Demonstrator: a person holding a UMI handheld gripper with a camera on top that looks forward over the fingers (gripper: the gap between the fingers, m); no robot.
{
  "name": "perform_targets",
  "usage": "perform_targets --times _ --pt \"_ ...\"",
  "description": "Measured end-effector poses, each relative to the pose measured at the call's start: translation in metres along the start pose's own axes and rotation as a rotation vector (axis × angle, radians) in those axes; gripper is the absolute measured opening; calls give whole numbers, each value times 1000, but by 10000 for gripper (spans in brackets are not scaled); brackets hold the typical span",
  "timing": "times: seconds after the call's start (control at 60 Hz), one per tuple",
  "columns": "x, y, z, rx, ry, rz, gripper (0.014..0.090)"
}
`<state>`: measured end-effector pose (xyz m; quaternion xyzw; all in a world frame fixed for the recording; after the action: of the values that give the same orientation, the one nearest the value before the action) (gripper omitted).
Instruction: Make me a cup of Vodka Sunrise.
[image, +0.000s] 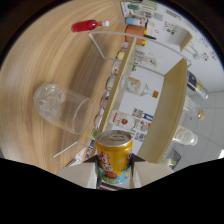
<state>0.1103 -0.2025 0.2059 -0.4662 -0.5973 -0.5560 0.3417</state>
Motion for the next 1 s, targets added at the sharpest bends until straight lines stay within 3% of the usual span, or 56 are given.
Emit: perform_targets --times 0.2,0.45,0.583,0.833,1.0 --pt "-5 -12 -2 17 -18 -164 501" --pt "8 -16 -9 31 -12 53 504" --pt "36 -9 -18 70 19 410 504" --pt "91 44 -51 259 76 1355 510" --pt "48 98 -47 221 31 1785 507"
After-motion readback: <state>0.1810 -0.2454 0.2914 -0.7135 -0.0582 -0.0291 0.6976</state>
